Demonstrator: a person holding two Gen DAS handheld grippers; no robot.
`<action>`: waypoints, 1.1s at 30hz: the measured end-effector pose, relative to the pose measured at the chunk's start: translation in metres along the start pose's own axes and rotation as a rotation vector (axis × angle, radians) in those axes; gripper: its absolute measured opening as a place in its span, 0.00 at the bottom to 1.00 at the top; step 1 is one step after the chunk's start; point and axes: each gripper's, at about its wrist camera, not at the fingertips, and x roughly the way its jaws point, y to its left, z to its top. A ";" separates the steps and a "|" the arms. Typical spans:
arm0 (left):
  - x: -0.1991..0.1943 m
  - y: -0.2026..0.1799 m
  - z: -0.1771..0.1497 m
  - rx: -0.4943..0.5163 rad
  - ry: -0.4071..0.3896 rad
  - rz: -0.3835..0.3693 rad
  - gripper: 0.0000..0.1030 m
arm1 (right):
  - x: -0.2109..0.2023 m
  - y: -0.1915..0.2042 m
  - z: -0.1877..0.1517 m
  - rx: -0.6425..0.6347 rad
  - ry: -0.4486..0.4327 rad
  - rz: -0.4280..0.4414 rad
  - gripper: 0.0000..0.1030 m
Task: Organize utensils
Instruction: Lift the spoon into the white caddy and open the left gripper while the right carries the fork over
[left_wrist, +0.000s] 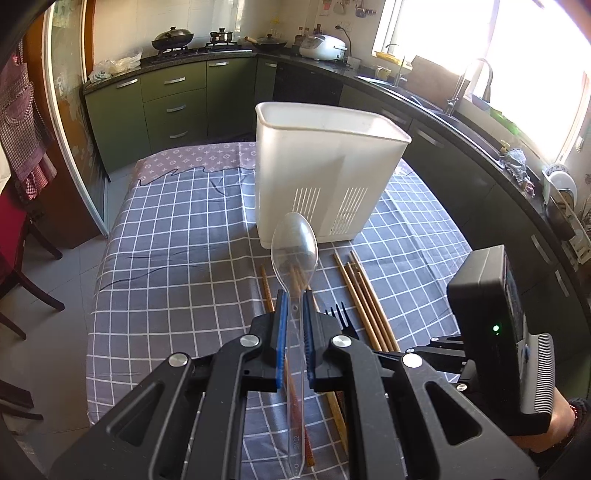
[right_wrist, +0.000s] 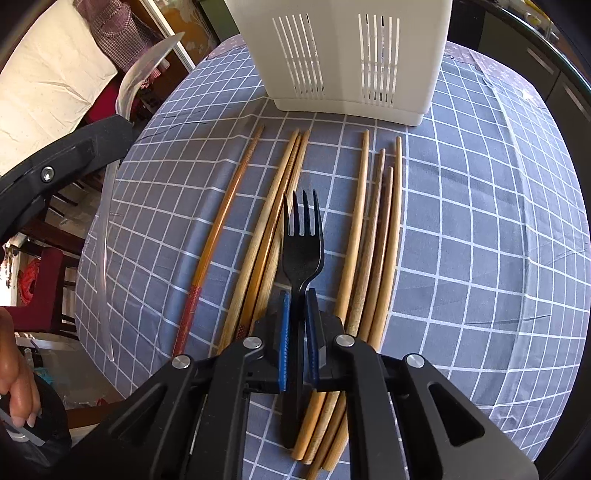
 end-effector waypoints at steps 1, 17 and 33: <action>-0.006 -0.001 0.004 0.003 -0.014 -0.006 0.08 | -0.006 -0.003 -0.001 0.004 -0.016 0.014 0.09; -0.056 -0.022 0.138 -0.028 -0.445 -0.023 0.08 | -0.096 -0.036 -0.030 0.072 -0.320 0.200 0.09; 0.021 -0.022 0.157 -0.002 -0.627 0.074 0.08 | -0.134 -0.057 -0.047 0.088 -0.427 0.241 0.09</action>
